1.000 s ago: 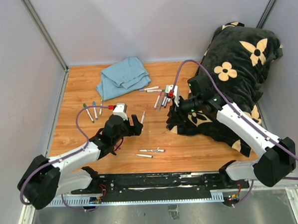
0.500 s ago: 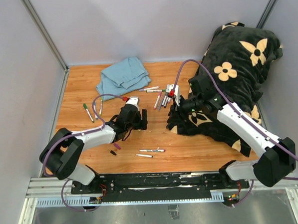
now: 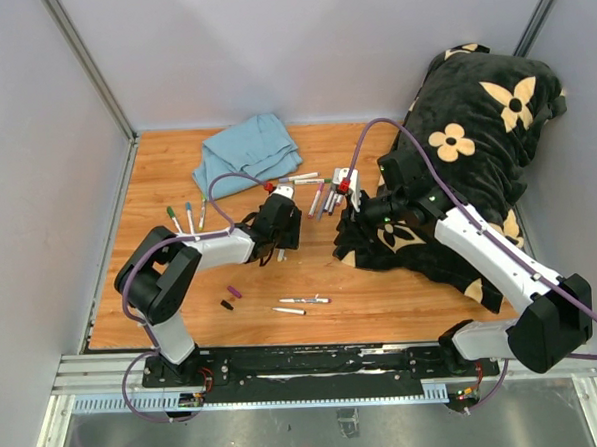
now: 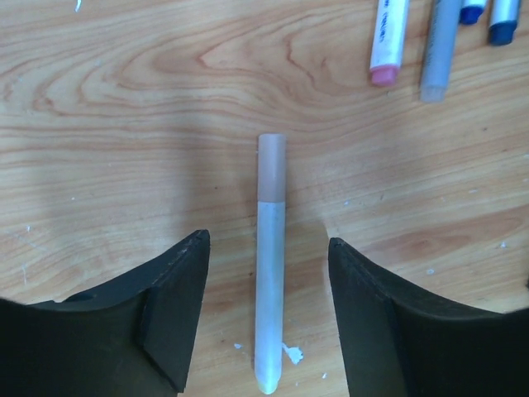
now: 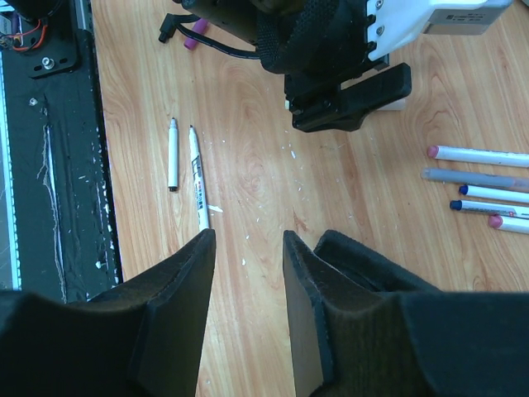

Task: Open the pen caps
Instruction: Pick up the pen from the center of the board.

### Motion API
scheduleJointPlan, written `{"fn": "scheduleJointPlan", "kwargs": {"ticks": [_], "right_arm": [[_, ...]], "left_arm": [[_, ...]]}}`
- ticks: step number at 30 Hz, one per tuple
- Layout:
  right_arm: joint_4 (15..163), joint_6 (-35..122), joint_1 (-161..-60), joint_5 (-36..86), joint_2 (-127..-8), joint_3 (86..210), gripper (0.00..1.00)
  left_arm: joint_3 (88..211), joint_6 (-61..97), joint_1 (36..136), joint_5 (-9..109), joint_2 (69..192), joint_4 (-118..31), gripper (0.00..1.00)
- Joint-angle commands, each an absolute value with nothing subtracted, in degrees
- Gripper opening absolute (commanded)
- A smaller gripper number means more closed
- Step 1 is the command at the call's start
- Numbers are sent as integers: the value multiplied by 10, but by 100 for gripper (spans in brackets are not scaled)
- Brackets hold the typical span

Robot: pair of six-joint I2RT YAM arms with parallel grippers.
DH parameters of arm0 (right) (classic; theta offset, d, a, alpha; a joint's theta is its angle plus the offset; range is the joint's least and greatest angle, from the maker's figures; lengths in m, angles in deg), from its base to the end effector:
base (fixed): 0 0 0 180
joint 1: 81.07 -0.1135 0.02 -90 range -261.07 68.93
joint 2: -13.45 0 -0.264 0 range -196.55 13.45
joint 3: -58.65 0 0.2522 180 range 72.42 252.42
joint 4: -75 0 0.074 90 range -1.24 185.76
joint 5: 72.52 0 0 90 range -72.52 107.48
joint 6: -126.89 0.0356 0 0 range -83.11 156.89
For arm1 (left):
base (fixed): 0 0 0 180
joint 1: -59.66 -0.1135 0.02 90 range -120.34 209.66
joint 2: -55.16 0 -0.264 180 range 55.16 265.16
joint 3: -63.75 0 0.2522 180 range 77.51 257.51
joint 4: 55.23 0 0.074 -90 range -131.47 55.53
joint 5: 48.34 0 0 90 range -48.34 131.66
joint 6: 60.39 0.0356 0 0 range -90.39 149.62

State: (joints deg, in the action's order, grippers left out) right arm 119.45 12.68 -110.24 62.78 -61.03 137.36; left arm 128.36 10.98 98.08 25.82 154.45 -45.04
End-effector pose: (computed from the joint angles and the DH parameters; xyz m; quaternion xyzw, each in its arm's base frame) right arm 0.2291 0.1569 0.3225 -0.5208 0.6752 0.3658 0.3729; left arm 0.2777 -0.2079 0.1542 0.1051 0.9101 -0.0697 0.3947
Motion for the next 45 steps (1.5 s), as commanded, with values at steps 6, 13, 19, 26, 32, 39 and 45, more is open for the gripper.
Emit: {"fn": "scheduleJointPlan", "kwargs": {"ticks": [6, 13, 19, 26, 32, 39, 45], "right_arm": [[1190, 131, -1095, 643, -601, 1366, 39], [1189, 132, -1095, 646, -603, 1366, 39], [1179, 142, -1095, 655, -607, 1361, 39], [1136, 189, -1095, 683, -623, 1339, 39], [1074, 247, -1095, 695, -624, 1308, 41], [955, 356, -1095, 737, -611, 1261, 56], [806, 489, -1095, 770, -597, 1198, 72]], "left_arm": [[1296, 101, 979, 226, 1548, -417, 40], [1293, 94, 979, 239, 1550, -405, 30], [1284, 90, 979, 251, 1542, -404, 15], [1236, 70, 979, 251, 1472, -456, 0], [1144, 23, 981, 301, 1330, -568, 0], [1016, -67, 1033, 318, 1170, -753, 0], [939, -102, 1114, 237, 1115, -898, 0]]}}
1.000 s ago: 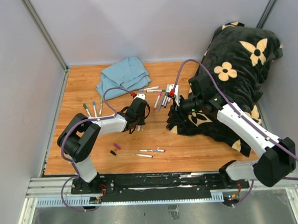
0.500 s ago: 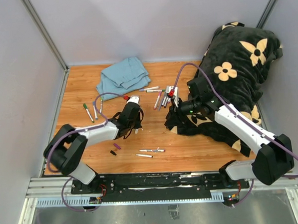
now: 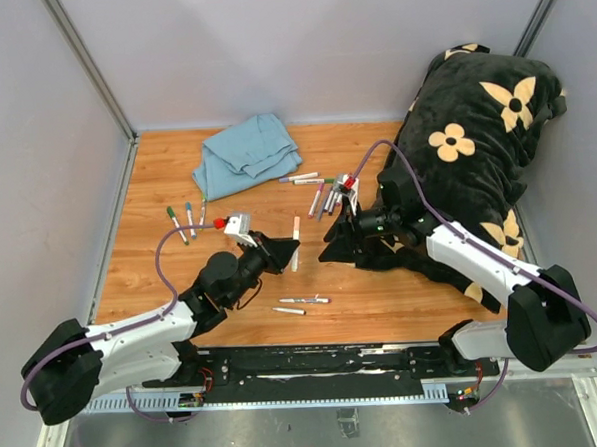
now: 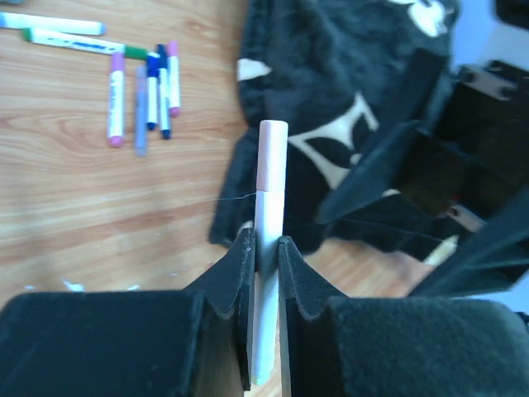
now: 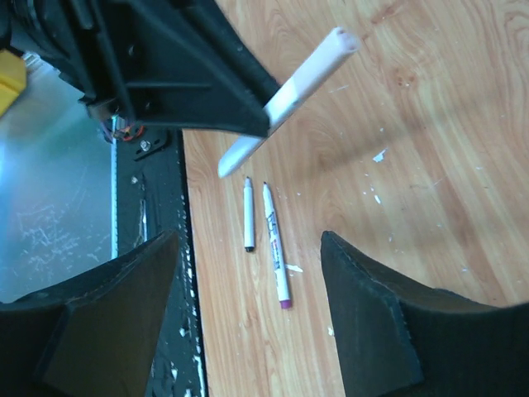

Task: Open the pen caps
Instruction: Pick up the pen from the center of the board.

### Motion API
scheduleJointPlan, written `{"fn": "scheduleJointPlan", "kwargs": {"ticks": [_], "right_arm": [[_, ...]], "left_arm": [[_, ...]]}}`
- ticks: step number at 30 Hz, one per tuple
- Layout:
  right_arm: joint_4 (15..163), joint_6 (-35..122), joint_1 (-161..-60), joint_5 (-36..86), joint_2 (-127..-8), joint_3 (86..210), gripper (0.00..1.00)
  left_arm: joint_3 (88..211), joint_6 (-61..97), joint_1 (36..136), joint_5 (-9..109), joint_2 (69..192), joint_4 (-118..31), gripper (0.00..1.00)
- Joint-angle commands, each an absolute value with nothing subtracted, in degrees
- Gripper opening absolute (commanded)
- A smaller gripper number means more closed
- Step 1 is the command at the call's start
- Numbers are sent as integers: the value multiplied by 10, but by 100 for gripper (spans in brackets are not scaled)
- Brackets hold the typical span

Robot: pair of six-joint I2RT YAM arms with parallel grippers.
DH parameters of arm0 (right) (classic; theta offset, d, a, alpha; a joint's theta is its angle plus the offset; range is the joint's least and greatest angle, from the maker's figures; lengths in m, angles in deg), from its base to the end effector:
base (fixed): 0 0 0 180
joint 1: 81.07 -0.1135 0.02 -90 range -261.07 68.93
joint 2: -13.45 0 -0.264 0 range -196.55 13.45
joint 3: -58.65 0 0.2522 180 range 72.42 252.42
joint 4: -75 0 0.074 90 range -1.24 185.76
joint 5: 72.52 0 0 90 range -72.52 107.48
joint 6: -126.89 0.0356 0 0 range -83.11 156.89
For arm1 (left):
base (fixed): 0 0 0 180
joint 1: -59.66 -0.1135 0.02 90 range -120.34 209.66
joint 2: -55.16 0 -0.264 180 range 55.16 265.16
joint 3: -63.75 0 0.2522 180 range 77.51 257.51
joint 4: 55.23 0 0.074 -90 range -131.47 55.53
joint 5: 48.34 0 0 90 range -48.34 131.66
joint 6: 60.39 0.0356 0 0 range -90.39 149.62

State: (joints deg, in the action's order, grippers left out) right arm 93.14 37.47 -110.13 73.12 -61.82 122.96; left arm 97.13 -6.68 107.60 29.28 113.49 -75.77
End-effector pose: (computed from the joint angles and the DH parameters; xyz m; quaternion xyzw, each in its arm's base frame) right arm 0.2328 0.1630 0.2751 -0.4168 0.6808 0.5036 0.3304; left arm 0.1520 -0.1571 0.2234 0.0012 0.7332 -0.3943 0.5541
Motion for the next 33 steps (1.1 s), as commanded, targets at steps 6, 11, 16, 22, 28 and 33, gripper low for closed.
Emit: {"fn": "scheduleJointPlan", "kwargs": {"ticks": [6, 11, 16, 22, 28, 33], "right_arm": [[707, 577, -1097, 787, -589, 1164, 73], [693, 590, -1117, 778, -588, 1157, 71], [699, 593, -1129, 764, -593, 1157, 68], [722, 576, -1150, 748, -608, 1162, 62], [734, 567, -1165, 741, -620, 1168, 53], [736, 565, -1173, 742, -627, 1172, 43]], "left_arm": [[913, -102, 1164, 173, 1130, -1003, 0], [921, -91, 1190, 149, 1164, -1051, 0], [930, -85, 1204, 137, 1197, -1078, 0], [937, -83, 1211, 126, 1218, -1098, 0], [941, -82, 1217, 125, 1224, -1105, 0], [945, -84, 1221, 131, 1235, -1112, 0]]}}
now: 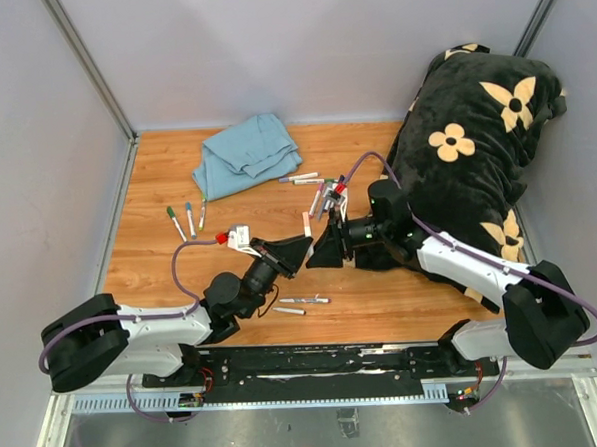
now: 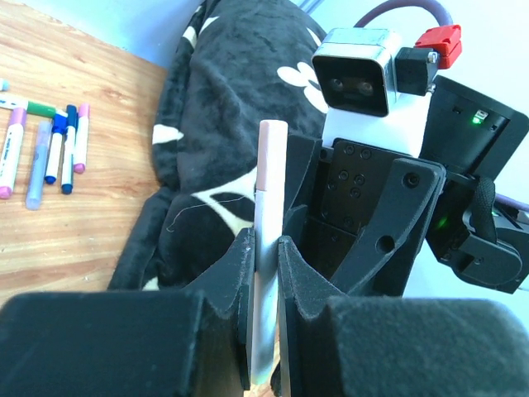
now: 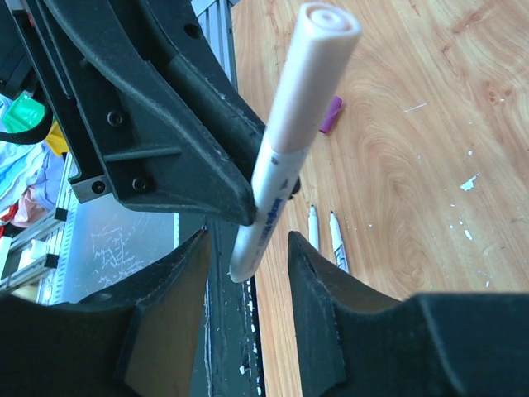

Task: Open the pen caps
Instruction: Pick up the pen from the center of the board.

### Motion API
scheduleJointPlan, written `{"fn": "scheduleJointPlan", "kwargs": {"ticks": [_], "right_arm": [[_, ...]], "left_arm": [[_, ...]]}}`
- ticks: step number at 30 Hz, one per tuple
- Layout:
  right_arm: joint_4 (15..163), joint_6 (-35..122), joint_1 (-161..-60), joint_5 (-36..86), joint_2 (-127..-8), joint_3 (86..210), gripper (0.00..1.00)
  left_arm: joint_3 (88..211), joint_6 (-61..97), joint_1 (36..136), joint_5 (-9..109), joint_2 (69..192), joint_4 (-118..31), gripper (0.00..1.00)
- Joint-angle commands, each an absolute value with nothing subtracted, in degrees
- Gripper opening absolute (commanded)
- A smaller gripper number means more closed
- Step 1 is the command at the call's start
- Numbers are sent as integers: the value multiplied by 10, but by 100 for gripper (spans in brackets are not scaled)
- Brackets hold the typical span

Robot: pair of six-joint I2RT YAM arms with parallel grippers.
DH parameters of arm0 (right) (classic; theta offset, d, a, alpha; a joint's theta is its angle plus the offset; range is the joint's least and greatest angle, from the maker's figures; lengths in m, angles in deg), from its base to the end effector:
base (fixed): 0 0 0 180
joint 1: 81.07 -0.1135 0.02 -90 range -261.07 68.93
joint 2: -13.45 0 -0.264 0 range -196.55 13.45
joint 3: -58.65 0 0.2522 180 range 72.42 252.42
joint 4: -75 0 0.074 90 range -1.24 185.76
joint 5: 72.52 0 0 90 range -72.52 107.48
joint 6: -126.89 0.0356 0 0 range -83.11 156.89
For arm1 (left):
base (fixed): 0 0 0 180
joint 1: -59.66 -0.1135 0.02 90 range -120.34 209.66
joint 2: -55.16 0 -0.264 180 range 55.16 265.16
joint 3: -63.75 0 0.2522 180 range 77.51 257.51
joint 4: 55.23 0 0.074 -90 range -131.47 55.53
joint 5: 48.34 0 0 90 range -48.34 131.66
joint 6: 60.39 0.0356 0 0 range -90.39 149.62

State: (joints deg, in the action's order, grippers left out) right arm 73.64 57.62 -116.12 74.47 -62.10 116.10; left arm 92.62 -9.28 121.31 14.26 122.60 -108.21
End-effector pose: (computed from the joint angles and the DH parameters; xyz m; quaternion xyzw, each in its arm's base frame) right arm 0.2148 0.1871 0.2639 -0.3703 0.6643 0.5837 0.2844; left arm 0.1180 -0.1842 0.2263 -0.0660 0.6206 -0.4977 0.6023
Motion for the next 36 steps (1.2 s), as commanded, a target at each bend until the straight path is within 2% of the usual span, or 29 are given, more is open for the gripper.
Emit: {"fn": "scheduleJointPlan", "kwargs": {"ticks": [1, 3, 7, 10, 17, 23, 24, 29, 36], "right_arm": [[739, 562, -1173, 744, -628, 1173, 42], [750, 554, -1173, 746, -628, 1180, 36], [775, 534, -1172, 753, -633, 1193, 14], [808, 508, -1168, 767, -640, 1209, 5], [958, 351, -1147, 843, -663, 1268, 2], [1072, 239, -1144, 841, -675, 1307, 3], [1083, 227, -1145, 838, -673, 1310, 4], [1116, 186, -1145, 824, -667, 1319, 5], [1143, 158, -1145, 817, -671, 1328, 5]], "left_arm": [[946, -84, 1222, 132, 1237, -1113, 0], [946, -86, 1222, 135, 1238, -1113, 0], [941, -87, 1222, 145, 1233, -1115, 1], [931, -82, 1222, 159, 1214, -1111, 22], [874, -64, 1221, 174, 1094, -1057, 69], [870, -36, 1221, 180, 934, -882, 96], [872, -33, 1221, 182, 909, -853, 99], [867, -26, 1221, 175, 808, -755, 99], [847, -31, 1221, 180, 769, -744, 99]]}}
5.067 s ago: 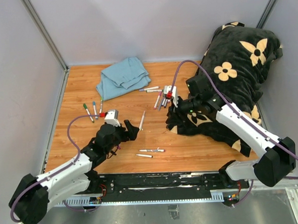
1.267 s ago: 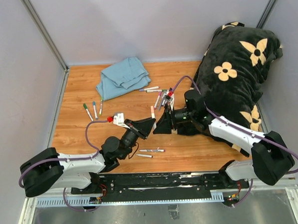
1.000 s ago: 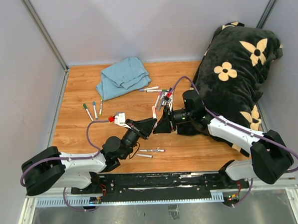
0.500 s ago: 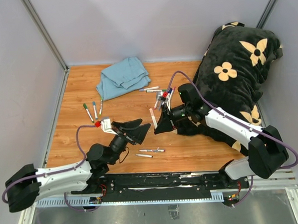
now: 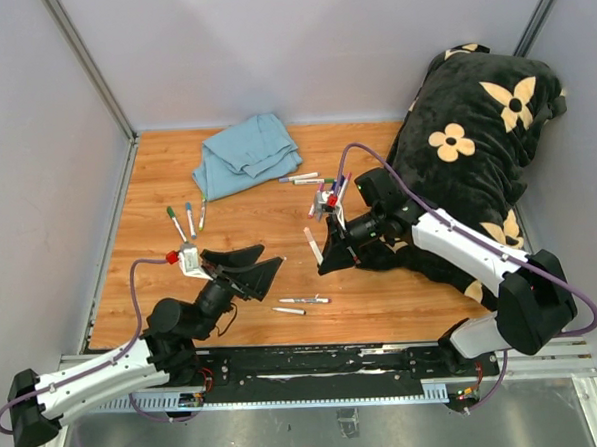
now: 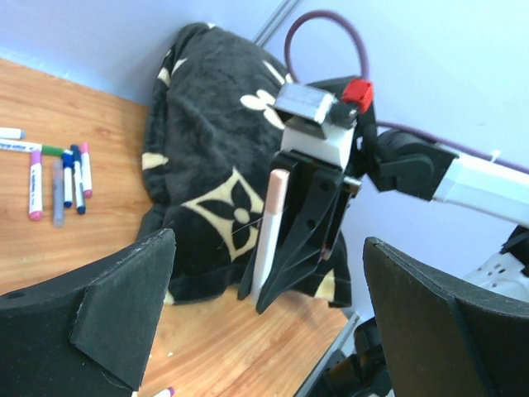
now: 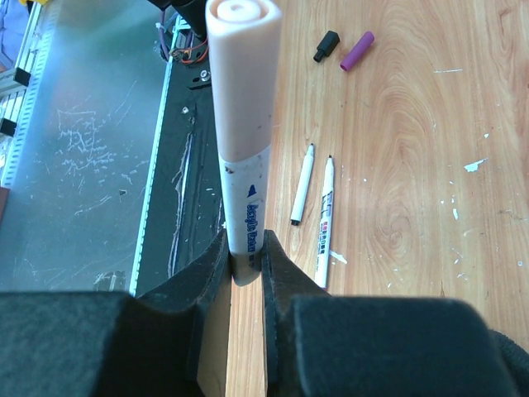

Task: Open the pen caps
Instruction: Pick up the pen from the center of the board.

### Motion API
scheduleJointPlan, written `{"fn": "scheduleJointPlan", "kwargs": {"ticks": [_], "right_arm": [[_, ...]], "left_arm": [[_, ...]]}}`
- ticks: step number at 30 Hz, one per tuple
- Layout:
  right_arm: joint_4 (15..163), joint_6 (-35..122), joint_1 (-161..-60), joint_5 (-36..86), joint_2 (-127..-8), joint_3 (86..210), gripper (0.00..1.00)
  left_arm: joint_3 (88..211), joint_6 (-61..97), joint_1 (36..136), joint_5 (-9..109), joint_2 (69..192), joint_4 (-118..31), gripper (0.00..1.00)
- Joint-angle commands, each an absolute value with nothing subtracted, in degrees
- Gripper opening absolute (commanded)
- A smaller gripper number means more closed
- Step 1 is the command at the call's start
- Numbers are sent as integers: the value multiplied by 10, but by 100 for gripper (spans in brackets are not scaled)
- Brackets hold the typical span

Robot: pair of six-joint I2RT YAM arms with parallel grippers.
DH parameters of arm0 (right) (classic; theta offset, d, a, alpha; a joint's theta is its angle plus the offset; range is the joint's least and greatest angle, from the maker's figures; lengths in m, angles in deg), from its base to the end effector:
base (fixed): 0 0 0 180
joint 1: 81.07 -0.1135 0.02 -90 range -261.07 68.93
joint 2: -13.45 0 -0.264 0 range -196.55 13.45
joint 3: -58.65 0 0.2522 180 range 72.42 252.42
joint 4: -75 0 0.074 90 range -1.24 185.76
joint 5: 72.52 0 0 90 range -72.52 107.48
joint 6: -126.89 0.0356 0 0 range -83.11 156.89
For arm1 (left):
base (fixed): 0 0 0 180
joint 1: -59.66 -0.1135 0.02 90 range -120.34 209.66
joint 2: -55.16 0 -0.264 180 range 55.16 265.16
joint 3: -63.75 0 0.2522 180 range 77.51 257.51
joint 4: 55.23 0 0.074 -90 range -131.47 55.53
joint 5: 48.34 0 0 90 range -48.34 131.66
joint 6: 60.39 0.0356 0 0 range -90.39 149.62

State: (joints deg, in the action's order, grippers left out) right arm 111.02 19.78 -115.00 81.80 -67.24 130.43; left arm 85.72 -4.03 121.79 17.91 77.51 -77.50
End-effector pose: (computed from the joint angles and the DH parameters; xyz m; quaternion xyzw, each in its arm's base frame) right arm 0.2225 0.1884 0.2718 -0.5210 0.6178 0.5338 0.2490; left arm 0.0720 -0.1055 0.2520 -0.0304 0.5731 -0.5242 0.6292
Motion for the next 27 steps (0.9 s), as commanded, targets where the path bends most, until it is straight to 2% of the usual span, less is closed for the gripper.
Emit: {"fn": "scheduleJointPlan", "kwargs": {"ticks": [1, 12, 27], "right_arm": [[1145, 156, -1145, 817, -674, 1328, 5], [1158, 146, -1145, 817, -679, 1333, 6], [1162, 144, -1145, 819, -684, 1334, 7]], "left_arm": [[848, -32, 1221, 182, 773, -744, 99], [882, -38, 1210, 217, 876, -755, 99], [857, -130, 1093, 397, 958, -875, 99]]}}
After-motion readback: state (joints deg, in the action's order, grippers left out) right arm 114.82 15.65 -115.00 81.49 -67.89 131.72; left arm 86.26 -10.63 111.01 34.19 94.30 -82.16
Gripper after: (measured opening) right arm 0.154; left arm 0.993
